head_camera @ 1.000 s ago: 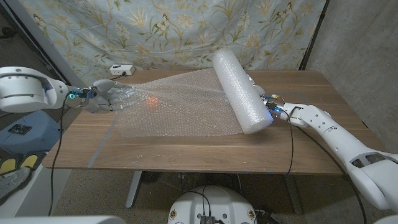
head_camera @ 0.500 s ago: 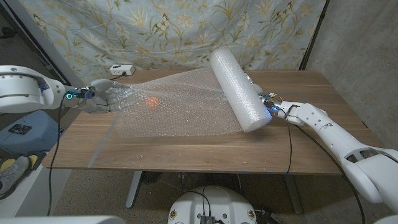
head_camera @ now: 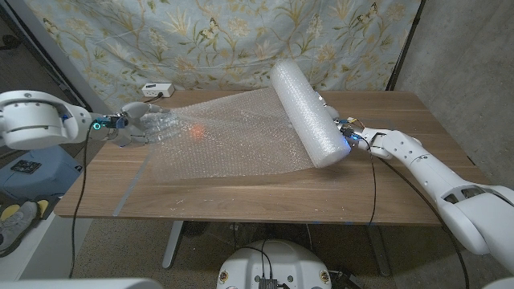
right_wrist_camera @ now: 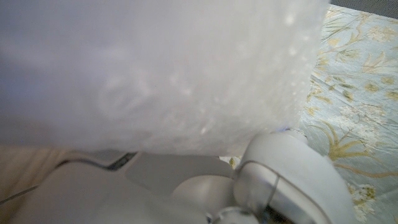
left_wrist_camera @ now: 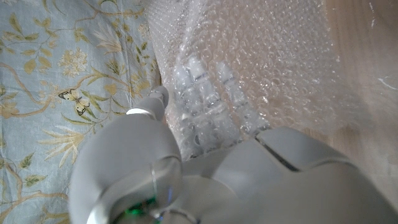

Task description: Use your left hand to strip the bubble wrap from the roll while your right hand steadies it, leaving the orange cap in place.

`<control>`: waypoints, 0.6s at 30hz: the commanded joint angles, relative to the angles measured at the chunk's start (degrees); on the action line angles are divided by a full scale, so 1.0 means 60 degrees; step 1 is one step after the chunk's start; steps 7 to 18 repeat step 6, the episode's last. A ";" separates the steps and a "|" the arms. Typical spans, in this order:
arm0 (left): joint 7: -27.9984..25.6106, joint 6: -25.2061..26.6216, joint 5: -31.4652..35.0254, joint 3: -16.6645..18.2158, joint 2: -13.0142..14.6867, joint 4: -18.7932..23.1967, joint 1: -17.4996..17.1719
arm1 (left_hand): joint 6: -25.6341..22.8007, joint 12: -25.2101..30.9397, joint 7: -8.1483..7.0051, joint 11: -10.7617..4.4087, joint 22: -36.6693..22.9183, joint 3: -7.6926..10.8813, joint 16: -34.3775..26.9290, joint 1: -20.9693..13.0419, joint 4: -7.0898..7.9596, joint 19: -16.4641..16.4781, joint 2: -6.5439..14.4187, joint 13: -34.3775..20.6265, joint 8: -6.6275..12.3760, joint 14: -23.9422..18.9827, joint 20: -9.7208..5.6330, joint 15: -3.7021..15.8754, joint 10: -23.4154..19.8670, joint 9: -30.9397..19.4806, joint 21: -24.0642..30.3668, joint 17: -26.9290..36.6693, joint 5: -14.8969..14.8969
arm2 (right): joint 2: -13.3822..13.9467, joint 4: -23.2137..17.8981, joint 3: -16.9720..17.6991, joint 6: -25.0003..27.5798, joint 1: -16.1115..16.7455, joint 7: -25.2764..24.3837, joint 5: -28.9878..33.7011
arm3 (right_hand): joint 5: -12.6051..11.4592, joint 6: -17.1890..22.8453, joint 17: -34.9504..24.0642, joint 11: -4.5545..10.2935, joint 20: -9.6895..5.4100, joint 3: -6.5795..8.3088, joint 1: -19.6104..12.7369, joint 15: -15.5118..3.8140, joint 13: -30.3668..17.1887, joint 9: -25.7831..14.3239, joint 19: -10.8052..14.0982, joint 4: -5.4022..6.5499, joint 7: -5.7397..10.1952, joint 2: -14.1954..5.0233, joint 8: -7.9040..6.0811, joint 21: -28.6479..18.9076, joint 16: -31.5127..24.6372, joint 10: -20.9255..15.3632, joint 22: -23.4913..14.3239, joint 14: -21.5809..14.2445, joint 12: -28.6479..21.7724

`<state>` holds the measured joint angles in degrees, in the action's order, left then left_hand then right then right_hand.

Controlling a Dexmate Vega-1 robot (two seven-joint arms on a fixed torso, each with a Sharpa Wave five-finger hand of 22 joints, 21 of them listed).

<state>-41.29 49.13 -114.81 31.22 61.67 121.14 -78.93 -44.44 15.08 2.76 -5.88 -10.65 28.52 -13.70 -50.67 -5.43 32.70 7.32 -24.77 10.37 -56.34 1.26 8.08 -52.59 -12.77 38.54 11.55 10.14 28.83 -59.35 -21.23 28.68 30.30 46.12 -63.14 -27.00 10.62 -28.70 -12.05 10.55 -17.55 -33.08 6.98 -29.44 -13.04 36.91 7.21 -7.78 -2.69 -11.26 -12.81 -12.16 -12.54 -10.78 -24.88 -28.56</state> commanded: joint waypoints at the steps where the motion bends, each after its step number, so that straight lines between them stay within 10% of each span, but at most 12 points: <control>1: 0.0528 -0.0256 0.0332 -0.0412 -0.0132 -0.0077 0.0164 | 0.0489 -0.0281 0.0035 0.0114 0.0009 -0.0134 0.0184 0.0340 0.0083 -0.0292 -0.0016 0.0107 -0.0049 0.0447 0.0142 -0.0240 0.0468 0.0014 -0.0114 -0.0016 -0.0015 | 0.0180 -0.0565 0.0216 0.0056 0.0367 -0.0353 -0.0172 | -0.0061 0.0017 0.0004 -0.0064 0.0059 -0.0045 0.0079 0.0000 -0.0007 -0.0008 0.0021 -0.0003 -0.0108 -0.0015 -0.0097 -0.0007 -0.0092 0.0013 -0.0020 0.0024 0.0066; 18: 0.0533 -0.0264 0.0331 -0.0411 -0.0125 -0.0076 0.0157 | 0.0489 -0.0281 0.0035 0.0114 0.0009 -0.0134 0.0184 0.0340 0.0083 -0.0292 -0.0016 0.0107 -0.0049 0.0447 0.0142 -0.0240 0.0468 0.0014 -0.0114 -0.0016 -0.0015 | 0.0191 -0.0566 0.0197 0.0047 0.0364 -0.0359 -0.0193 | -0.0061 0.0017 0.0004 -0.0064 0.0059 -0.0045 0.0079 0.0000 -0.0007 -0.0008 0.0021 -0.0003 -0.0108 -0.0015 -0.0097 -0.0007 -0.0092 0.0013 -0.0020 0.0024 0.0066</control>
